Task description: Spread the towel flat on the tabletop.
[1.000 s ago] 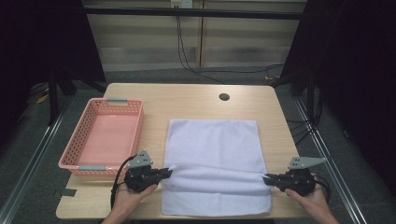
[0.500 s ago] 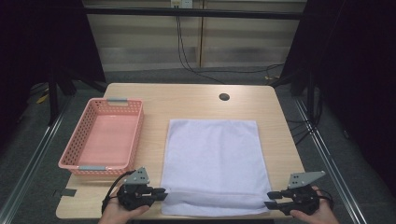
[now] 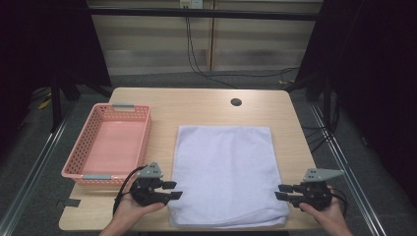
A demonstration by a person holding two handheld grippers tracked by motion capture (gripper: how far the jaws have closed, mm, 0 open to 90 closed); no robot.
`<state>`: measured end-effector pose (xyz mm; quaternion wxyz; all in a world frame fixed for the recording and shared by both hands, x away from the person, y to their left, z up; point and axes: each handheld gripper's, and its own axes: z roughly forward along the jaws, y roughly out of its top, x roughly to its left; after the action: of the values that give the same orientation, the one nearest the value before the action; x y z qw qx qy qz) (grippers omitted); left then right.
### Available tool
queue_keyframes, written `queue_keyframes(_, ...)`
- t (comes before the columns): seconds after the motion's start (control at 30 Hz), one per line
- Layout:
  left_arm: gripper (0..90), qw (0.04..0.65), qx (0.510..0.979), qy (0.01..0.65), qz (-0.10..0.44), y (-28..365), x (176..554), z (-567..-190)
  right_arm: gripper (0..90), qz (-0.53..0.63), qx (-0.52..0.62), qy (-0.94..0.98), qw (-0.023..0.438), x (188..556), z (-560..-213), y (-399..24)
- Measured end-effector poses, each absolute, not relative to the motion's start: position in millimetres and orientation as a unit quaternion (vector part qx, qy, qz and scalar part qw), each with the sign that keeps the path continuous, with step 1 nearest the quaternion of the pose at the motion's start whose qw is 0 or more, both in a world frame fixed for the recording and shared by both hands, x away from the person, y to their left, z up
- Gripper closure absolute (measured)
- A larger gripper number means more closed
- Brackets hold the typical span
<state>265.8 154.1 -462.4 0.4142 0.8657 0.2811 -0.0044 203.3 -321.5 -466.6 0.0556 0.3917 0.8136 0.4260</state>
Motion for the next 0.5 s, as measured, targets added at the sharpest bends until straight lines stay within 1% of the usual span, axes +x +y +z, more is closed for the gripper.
queue_keyframes(0.03,51.7,0.41,0.864,0.292,-0.006,150.1,272.8,-464.4,62.8,0.422,0.396,0.814,0.057,209.6,-468.7,-319.3)
queue_keyframes(0.07,50.0,0.408,0.861,0.304,-0.013,146.0,278.6,-465.9,61.8,0.419,0.398,0.814,0.056,215.9,-470.6,-316.8)
queue_keyframes(0.13,49.1,0.405,0.862,0.306,-0.013,141.5,283.5,-466.7,59.7,0.414,0.4,0.816,0.058,226.8,-473.5,-310.3)
queue_keyframes(0.17,48.8,0.4,0.87,0.29,-0.007,133.7,291.7,-466.8,59.0,0.413,0.397,0.818,0.057,232.4,-475.1,-307.1)
queue_keyframes(0.2,48.2,0.402,0.868,0.293,-0.007,130.4,297.0,-468.3,57.9,0.408,0.397,0.82,0.056,237.8,-476.7,-303.5)
queue_keyframes(0.3,48.3,0.396,0.867,0.304,-0.002,123.4,314.0,-472.7,55.0,0.396,0.4,0.825,0.057,254.0,-481.5,-294.0)
queue_keyframes(0.37,48.7,0.391,0.865,0.314,0.0,120.3,324.9,-478.5,54.0,0.38,0.402,0.83,0.07,266.2,-486.2,-289.6)
queue_keyframes(0.4,48.9,0.389,0.863,0.322,0.004,119.5,329.1,-481.1,54.0,0.377,0.406,0.83,0.063,273.1,-489.1,-288.8)
queue_keyframes(0.47,49.4,0.385,0.864,0.325,0.006,118.8,332.7,-483.6,54.0,0.367,0.411,0.832,0.07,284.3,-493.4,-286.2)
queue_keyframes(0.5,50.7,0.378,0.87,0.316,0.012,117.0,338.1,-487.5,54.0,0.366,0.416,0.83,0.069,289.4,-494.9,-284.9)
